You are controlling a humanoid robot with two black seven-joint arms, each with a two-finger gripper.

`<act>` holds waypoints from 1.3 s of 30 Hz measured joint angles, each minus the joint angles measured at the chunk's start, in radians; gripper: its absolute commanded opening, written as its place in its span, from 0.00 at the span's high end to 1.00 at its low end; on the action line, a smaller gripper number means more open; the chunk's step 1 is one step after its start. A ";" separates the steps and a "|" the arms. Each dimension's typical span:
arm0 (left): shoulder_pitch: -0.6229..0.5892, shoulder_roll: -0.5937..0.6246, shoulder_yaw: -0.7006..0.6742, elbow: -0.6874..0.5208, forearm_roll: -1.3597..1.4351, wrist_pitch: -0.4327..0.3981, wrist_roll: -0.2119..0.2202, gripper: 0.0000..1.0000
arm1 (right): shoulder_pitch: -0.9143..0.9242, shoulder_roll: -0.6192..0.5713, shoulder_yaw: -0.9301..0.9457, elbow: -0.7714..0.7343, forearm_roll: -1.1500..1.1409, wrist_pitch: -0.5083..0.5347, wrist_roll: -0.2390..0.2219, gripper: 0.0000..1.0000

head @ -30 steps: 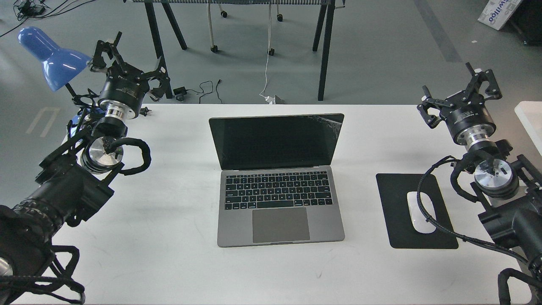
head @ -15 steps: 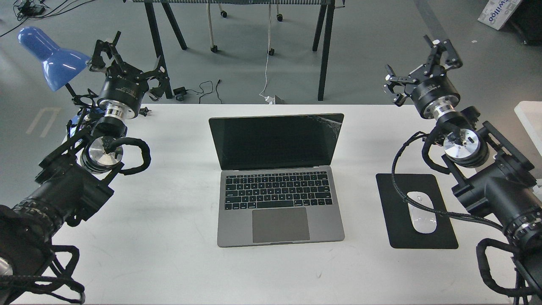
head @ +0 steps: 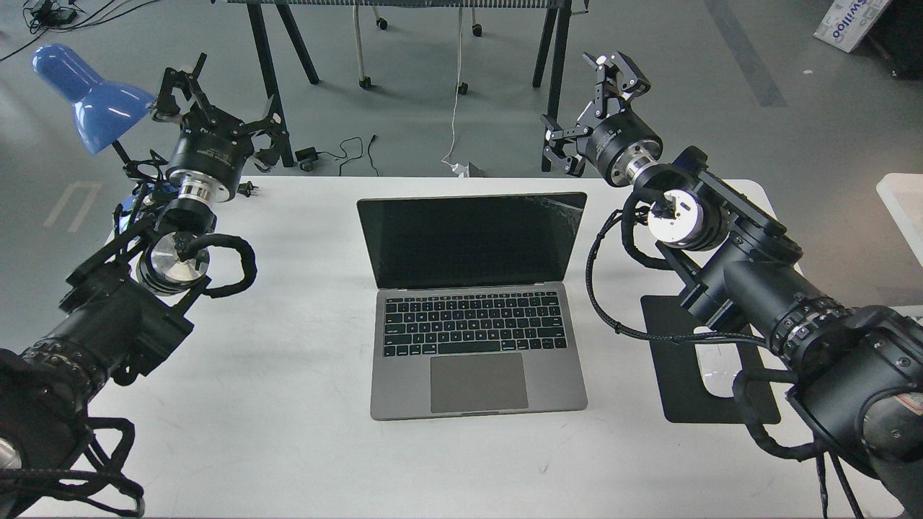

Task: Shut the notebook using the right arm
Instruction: 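Move the right gripper over the laptop screen's top edge, then push the laptop screen down toward the keyboard with the right gripper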

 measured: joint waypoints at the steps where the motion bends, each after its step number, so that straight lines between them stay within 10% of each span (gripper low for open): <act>1: 0.000 0.000 0.000 0.000 0.000 0.000 0.000 0.00 | 0.000 0.000 -0.008 0.000 0.000 0.000 0.000 0.00; 39: 0.001 0.000 0.001 -0.001 0.000 0.000 0.000 0.00 | -0.278 -0.274 -0.200 0.654 -0.003 -0.018 -0.050 0.00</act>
